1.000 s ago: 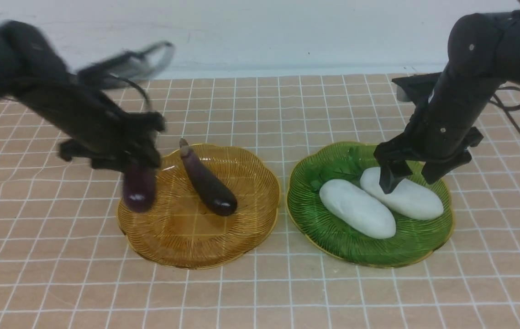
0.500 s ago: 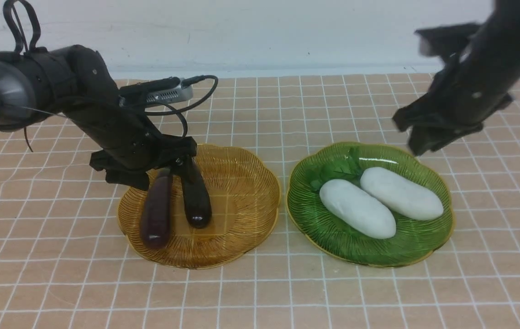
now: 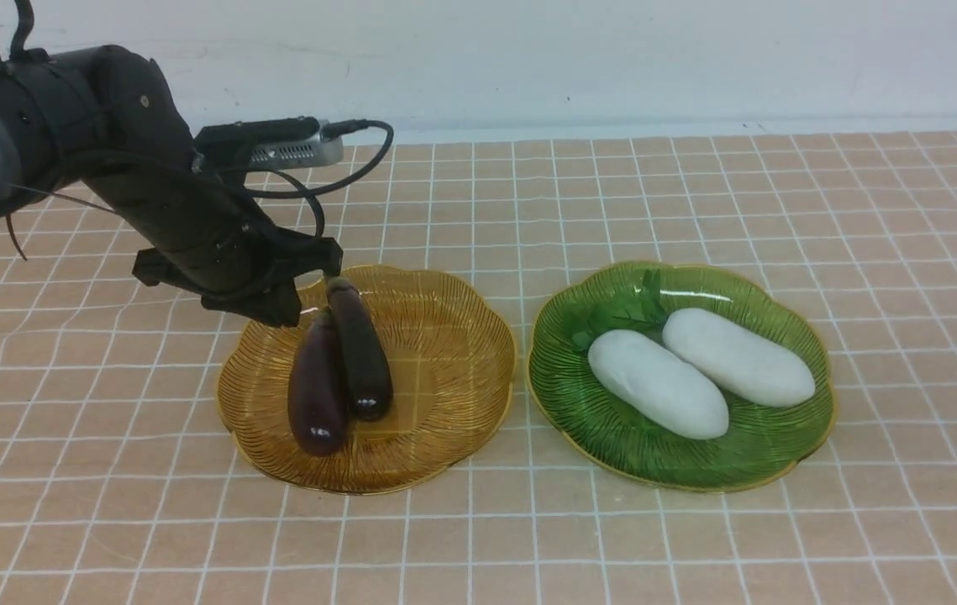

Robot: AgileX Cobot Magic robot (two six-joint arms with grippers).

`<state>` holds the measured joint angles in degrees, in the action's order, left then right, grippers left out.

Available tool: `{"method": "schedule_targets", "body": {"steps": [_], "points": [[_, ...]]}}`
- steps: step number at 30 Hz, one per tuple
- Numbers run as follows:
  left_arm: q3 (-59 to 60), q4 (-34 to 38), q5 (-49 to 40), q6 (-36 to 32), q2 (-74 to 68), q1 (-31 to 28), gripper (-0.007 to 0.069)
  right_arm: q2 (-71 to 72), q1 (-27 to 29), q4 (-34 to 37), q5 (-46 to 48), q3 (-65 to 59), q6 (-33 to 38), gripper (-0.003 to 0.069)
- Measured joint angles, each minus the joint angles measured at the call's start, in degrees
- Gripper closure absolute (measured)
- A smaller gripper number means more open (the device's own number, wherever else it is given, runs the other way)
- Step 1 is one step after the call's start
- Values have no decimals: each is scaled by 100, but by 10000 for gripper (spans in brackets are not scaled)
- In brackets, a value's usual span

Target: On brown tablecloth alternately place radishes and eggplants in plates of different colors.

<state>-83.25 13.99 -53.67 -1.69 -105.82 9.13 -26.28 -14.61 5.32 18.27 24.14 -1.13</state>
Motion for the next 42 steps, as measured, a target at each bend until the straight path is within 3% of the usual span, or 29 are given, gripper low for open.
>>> {"method": "schedule_targets", "body": {"steps": [22, 34, 42], "points": [[0, -17, -537, -6, 0, 0, 628, 582, 15, 11, -102, -489, 0, 674], [0, -340, -766, -39, 199, 0, 628, 2641, 986, -393, 320, -2205, 0, 674], [0, -906, -1187, -45, 1320, 0, 628, 2682, 1048, -652, 637, -2526, 0, 674]]}}
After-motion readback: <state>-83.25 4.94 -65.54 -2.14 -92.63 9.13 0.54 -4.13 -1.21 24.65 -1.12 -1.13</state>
